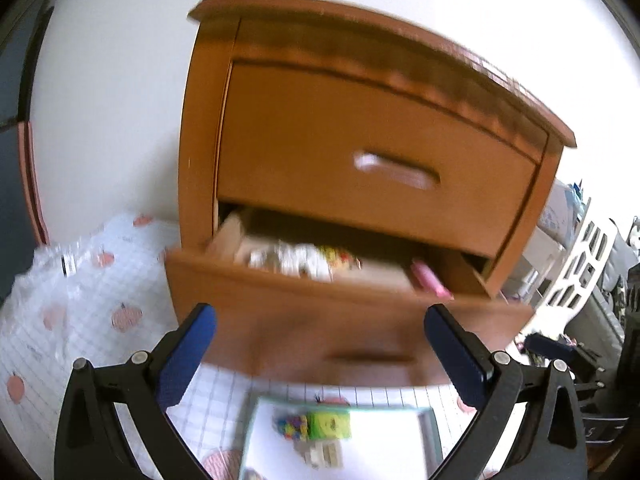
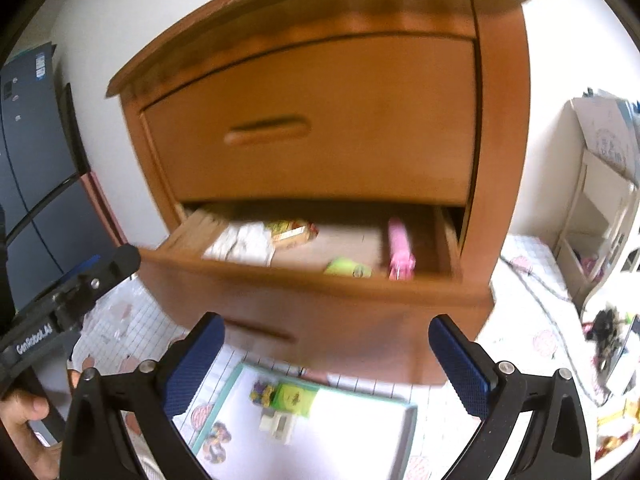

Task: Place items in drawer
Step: 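Withdraw both tools from the drawer back over the tray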

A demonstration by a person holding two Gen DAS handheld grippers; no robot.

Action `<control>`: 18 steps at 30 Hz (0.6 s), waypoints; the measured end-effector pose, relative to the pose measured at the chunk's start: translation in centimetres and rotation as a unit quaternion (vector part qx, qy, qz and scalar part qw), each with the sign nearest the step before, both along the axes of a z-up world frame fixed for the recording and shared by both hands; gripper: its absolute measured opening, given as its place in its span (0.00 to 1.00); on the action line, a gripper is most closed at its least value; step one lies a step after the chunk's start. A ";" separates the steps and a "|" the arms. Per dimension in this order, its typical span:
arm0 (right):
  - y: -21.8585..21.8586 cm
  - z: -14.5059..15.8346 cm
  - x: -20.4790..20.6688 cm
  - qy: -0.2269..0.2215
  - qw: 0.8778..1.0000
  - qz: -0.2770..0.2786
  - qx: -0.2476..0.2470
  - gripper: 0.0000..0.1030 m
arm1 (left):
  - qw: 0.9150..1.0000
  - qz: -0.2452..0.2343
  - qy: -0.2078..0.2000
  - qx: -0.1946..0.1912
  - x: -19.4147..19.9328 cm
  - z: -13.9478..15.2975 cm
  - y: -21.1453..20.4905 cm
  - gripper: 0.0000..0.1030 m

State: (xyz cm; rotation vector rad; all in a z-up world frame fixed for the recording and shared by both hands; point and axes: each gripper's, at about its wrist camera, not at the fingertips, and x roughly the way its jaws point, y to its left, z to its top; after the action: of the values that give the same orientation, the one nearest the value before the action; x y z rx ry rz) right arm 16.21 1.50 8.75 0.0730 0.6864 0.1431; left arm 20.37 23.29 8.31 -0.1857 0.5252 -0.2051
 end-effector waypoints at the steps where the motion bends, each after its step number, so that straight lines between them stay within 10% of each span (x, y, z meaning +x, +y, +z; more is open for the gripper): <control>1: 0.0 -0.5 -0.3 0.005 1.000 0.000 0.004 1.00 | 1.000 0.000 0.005 0.000 -0.3 -0.6 0.0 1.00; 18: -1.2 -15.4 -3.0 0.157 0.987 -0.037 0.024 1.00 | 0.984 -0.018 0.173 0.026 -1.9 -14.2 -1.9 1.00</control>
State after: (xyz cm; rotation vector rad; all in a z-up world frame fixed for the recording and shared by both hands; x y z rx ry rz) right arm 13.25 0.31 -6.68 0.1686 0.9942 0.0771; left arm 18.46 21.43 -5.88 -0.1623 0.8790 -0.1953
